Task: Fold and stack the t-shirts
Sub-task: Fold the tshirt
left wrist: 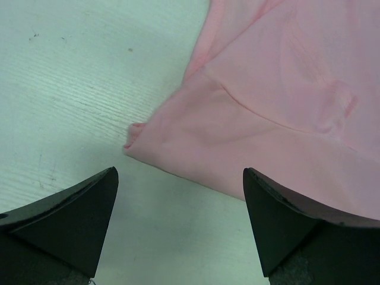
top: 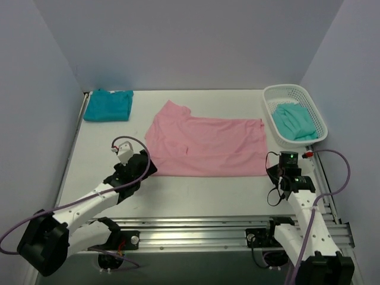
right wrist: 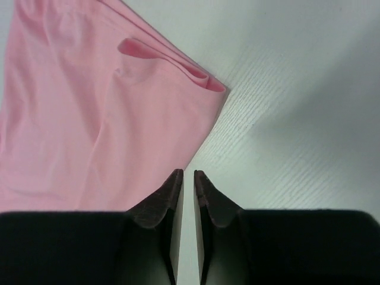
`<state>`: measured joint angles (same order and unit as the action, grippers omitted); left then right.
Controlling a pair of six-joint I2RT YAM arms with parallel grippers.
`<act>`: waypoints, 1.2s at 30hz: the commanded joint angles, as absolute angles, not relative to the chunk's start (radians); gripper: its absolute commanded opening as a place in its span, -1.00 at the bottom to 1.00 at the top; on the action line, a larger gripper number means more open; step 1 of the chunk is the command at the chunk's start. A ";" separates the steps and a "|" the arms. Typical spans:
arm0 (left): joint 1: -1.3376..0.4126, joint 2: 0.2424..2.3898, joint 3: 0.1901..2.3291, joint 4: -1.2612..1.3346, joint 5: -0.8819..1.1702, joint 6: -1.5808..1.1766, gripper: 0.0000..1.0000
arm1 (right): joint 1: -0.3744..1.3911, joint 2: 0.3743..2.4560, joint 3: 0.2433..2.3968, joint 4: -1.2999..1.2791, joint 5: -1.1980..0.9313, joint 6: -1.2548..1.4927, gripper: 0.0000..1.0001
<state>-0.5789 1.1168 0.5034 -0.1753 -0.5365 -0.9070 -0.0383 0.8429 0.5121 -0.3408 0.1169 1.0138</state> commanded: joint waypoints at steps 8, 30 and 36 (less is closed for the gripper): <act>-0.660 1.023 0.741 -0.202 -0.684 -0.818 0.93 | -0.031 0.728 0.810 -0.404 0.238 0.870 0.99; -0.123 2.351 2.055 -0.207 0.368 -0.337 0.89 | -0.031 0.908 0.772 0.008 0.109 0.649 0.98; -0.124 2.549 2.371 -0.351 0.397 -0.376 0.88 | -0.029 0.870 0.788 -0.024 0.123 0.632 0.97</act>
